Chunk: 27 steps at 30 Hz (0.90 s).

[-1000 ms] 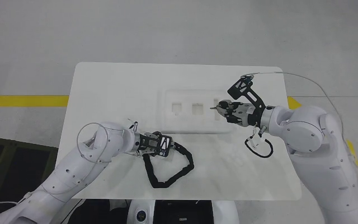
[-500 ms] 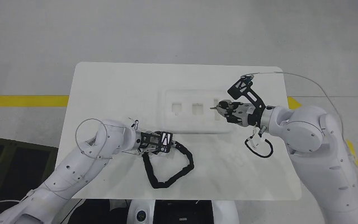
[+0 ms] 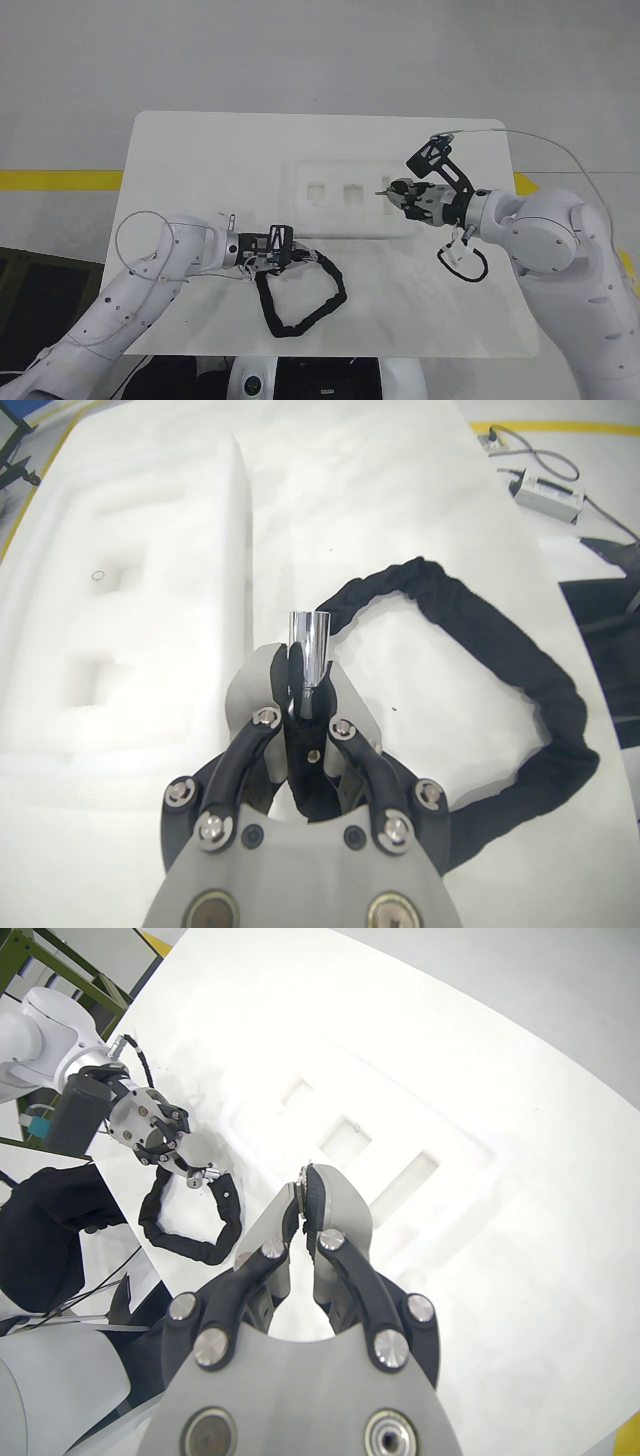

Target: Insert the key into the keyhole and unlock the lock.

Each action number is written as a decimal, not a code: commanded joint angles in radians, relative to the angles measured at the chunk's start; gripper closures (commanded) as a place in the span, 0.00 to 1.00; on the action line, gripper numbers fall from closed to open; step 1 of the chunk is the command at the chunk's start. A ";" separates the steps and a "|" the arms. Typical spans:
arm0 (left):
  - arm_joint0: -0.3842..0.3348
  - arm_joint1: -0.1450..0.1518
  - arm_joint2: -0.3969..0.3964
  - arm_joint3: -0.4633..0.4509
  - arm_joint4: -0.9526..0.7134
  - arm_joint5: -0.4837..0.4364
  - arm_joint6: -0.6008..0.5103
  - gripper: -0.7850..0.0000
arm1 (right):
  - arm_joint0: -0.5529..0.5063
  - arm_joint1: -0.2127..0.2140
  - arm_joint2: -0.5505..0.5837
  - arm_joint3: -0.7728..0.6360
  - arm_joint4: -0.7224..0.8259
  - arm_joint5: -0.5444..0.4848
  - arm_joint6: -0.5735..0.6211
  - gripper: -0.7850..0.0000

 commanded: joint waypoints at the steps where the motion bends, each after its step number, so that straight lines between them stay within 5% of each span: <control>1: 0.021 0.010 -0.018 -0.006 0.031 -0.011 0.104 1.00 | -0.006 0.001 0.000 -0.007 0.019 -0.010 -0.010 1.00; 15: 0.122 0.031 -0.078 0.088 0.160 0.300 0.657 1.00 | 0.005 0.007 -0.016 -0.131 0.195 -0.005 0.073 1.00; 27: 0.116 -0.001 -0.030 0.144 0.121 0.464 0.731 1.00 | 0.116 -0.012 -0.194 -0.154 0.173 0.000 0.091 1.00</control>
